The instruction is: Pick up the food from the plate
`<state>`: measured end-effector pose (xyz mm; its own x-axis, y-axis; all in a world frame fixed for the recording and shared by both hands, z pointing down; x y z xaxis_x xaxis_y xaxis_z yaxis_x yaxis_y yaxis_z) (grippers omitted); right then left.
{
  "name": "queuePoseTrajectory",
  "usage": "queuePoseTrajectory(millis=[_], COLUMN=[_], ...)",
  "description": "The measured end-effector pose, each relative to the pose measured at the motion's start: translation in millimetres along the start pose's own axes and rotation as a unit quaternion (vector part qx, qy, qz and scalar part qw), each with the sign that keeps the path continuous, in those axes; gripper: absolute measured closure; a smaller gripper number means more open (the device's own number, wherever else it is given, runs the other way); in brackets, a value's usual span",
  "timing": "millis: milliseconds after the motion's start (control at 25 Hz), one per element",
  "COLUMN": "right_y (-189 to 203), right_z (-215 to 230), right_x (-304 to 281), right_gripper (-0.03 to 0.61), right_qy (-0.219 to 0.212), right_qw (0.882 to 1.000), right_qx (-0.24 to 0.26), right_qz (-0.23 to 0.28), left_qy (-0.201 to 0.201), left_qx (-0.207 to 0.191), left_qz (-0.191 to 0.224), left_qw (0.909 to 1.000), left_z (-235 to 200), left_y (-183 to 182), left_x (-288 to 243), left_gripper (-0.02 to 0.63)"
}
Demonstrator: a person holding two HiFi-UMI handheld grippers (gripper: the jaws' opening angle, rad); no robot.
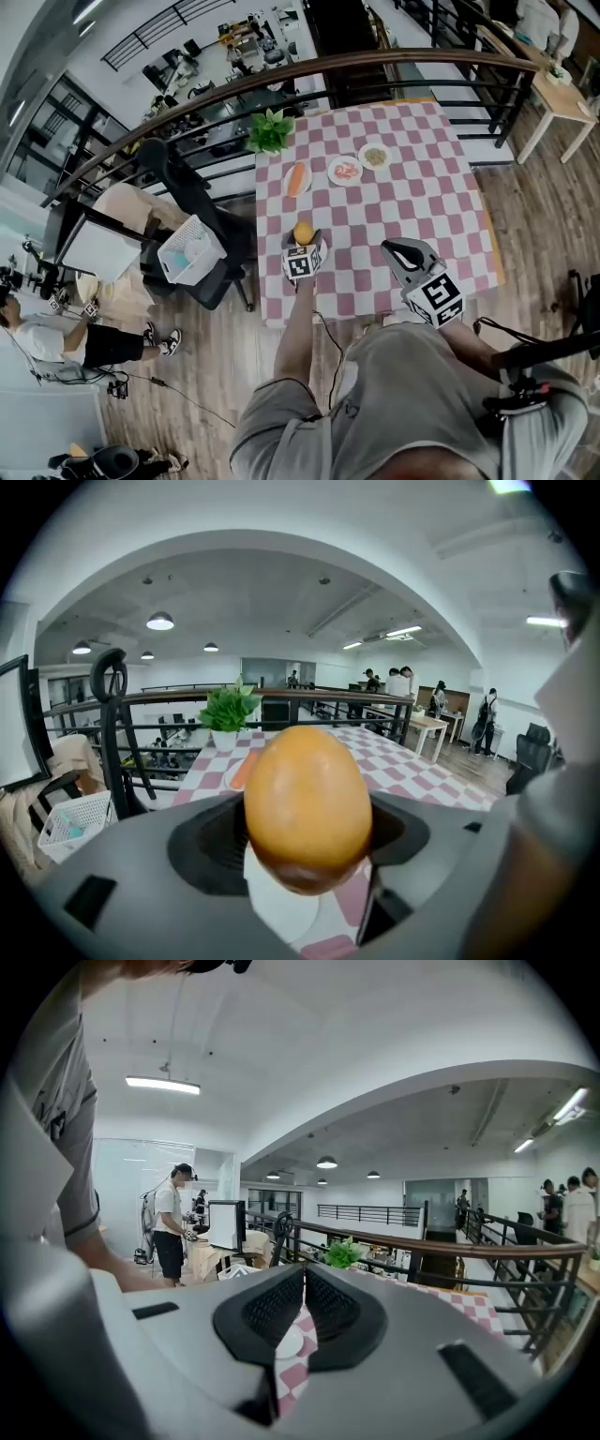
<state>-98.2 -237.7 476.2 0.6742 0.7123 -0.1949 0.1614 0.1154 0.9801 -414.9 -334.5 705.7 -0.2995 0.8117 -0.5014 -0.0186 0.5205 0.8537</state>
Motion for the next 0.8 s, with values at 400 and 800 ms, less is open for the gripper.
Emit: queuePoseTrajectory(millis=[400, 800], right_y=[-2.5, -17.3], right_z=[-3.7, -2.2], right_x=[-2.3, -21.4], right_gripper=[0.561, 0.561], right_qy=[-0.021, -0.047], right_qw=[1.0, 0.998], right_qx=[0.005, 0.009], right_qz=[0.011, 0.041], left_qy=[0.028, 0.057], left_qx=[-0.04, -0.074], left_qz=[0.099, 0.184], left_qw=[0.9939, 0.9784], left_z=[41.3, 83.0], left_y=[-68.7, -135.5], left_x=[47.5, 118.6], left_gripper=[0.275, 0.273])
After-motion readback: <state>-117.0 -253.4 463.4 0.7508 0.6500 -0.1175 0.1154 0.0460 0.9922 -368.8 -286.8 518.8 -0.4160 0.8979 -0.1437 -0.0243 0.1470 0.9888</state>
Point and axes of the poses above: the fingertips, and each gripper's own axes: x backward along the fingers, z to its right, y out of its underside, the point moved 9 cm from there along x, backward along the fingers, and after that the axes turned 9 degrees about y, right-handed, at the moved point
